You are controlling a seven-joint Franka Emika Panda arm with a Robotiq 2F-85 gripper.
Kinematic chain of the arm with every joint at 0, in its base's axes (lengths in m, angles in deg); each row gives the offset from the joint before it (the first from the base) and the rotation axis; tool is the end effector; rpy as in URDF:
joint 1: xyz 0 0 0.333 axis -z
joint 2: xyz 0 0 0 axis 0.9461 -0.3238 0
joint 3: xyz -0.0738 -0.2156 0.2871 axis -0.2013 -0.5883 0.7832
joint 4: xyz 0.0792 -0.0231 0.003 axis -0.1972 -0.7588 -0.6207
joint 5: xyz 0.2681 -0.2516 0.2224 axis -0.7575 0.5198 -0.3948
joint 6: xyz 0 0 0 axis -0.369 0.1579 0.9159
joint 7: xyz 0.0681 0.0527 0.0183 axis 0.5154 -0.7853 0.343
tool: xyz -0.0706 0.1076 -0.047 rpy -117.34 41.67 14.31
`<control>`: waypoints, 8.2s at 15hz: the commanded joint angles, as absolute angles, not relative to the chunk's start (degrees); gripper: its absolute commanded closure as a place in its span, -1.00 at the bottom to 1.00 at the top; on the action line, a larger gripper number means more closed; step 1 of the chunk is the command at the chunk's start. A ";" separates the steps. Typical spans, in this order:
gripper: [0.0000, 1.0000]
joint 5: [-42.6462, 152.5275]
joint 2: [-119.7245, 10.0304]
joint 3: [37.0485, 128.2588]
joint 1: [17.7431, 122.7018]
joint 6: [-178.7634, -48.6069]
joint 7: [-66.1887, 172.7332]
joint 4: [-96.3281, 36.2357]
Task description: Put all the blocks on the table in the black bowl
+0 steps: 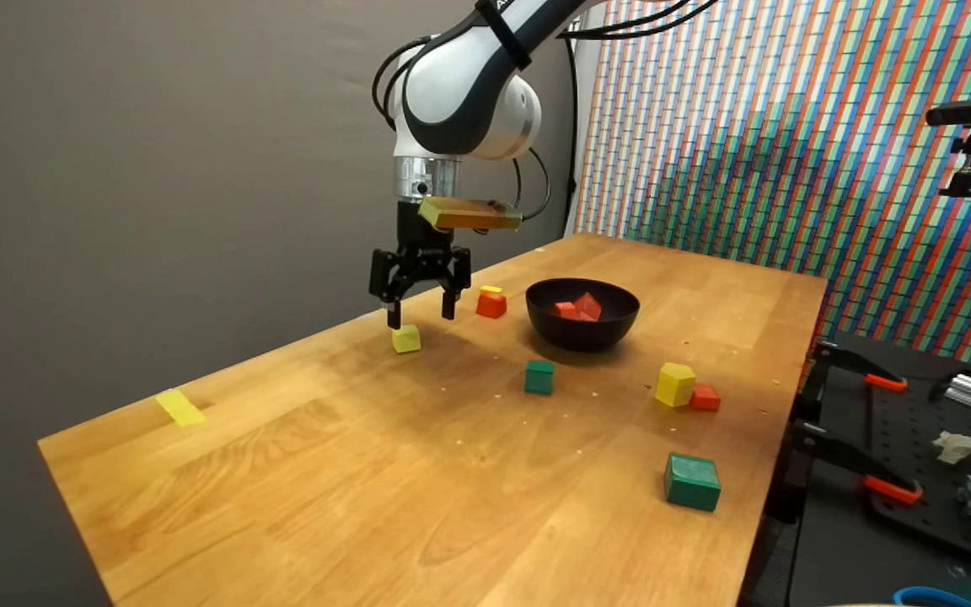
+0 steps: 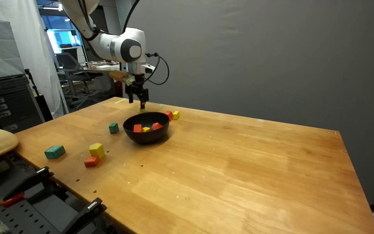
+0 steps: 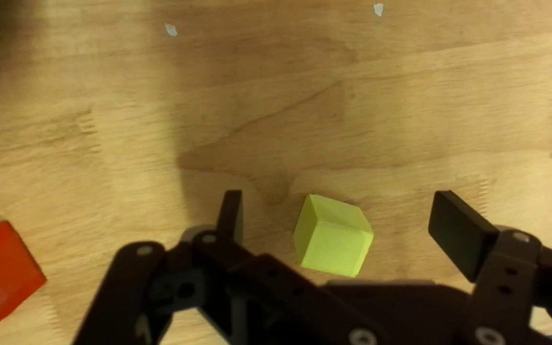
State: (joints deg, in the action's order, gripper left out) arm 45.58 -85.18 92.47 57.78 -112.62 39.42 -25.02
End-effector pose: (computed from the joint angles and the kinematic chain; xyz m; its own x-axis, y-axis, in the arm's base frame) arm 0.7302 0.2465 0.1542 0.9936 -0.0918 -0.0657 -0.1003 -0.9850 -0.1405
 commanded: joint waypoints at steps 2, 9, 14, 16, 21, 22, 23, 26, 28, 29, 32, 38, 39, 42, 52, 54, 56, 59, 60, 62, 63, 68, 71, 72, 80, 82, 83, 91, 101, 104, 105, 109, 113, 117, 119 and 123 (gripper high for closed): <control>-0.93 44.56 -87.45 92.35 57.33 -110.58 38.43 -21.70; 0.26 45.25 -92.48 91.65 56.31 -109.76 36.93 -16.01; -0.21 45.32 -93.95 91.46 55.87 -108.68 36.15 -12.23; -0.48 45.38 -94.47 91.39 55.67 -108.59 35.89 -10.98; -1.00 45.79 -95.71 91.03 55.09 -107.57 35.56 -8.67; -0.41 45.89 -95.87 90.98 54.99 -107.43 35.61 -8.46; -0.49 45.88 -95.95 91.01 54.93 -107.14 35.66 -8.31; -0.15 46.10 -95.88 90.88 54.83 -106.59 35.95 -8.31; 0.18 45.93 -95.57 90.87 55.02 -106.97 36.07 -8.84; 0.35 46.22 -94.64 90.77 55.12 -107.55 36.73 -9.95; 0.68 47.42 -90.40 90.35 55.89 -109.02 39.34 -14.70; 0.67 59.40 -74.60 85.21 54.56 -109.28 44.52 -31.41; 0.67 60.81 -72.35 84.75 54.87 -109.31 43.51 -34.11; 0.66 62.19 -65.83 84.34 56.77 -108.76 43.11 -42.60; -0.34 59.64 -48.05 84.50 66.74 -116.75 46.33 -72.52; -0.51 58.50 -45.83 84.87 68.27 -125.15 47.55 -76.54; -0.83 56.90 -44.33 85.09 69.30 -131.48 49.07 -79.24; -1.00 54.07 -43.17 85.92 69.84 -140.66 52.56 -81.18; -1.00 54.84 -43.75 86.19 69.52 -142.80 54.00 -80.57; -1.00 57.34 -46.64 86.65 68.78 -145.05 56.87 -77.62; -0.99 56.34 -48.61 87.80 68.79 -145.37 59.72 -75.61; -1.00 52.33 -59.23 94.25 71.17 -143.51 73.93 -65.21; -1.00 51.90 -65.84 97.88 73.16 -142.61 78.01 -58.52; -1.00 52.56 -67.61 98.13 73.42 -142.29 78.23 -56.62; -1.00 54.60 -75.88 91.53 68.47 -133.19 67.99 -45.36; -1.00 53.45 -77.66 92.58 68.71 -130.93 67.05 -42.51; -1.00 53.22 -78.45 92.59 68.38 -129.79 66.07 -41.12; -1.00 54.49 -79.46 87.83 64.69 -123.95 56.33 -36.92; -0.32 53.24 -82.21 88.24 64.68 -120.29 52.15 -36.03; 0.20 53.38 -82.75 87.94 64.13 -121.04 50.93 -35.17; 0.33 53.59 -82.66 87.70 63.96 -121.06 50.59 -34.97; 0.86 53.97 -81.72 87.27 63.58 -121.64 49.67 -34.99; 0.81 54.00 -77.11 87.37 64.10 -122.10 50.40 -38.56; 0.27 52.66 -75.66 87.51 64.84 -121.18 49.31 -39.43; -0.02 51.95 -76.49 87.61 65.07 -120.21 48.68 -38.91; -0.61 51.65 -79.09 87.29 64.75 -119.37 47.39 -36.88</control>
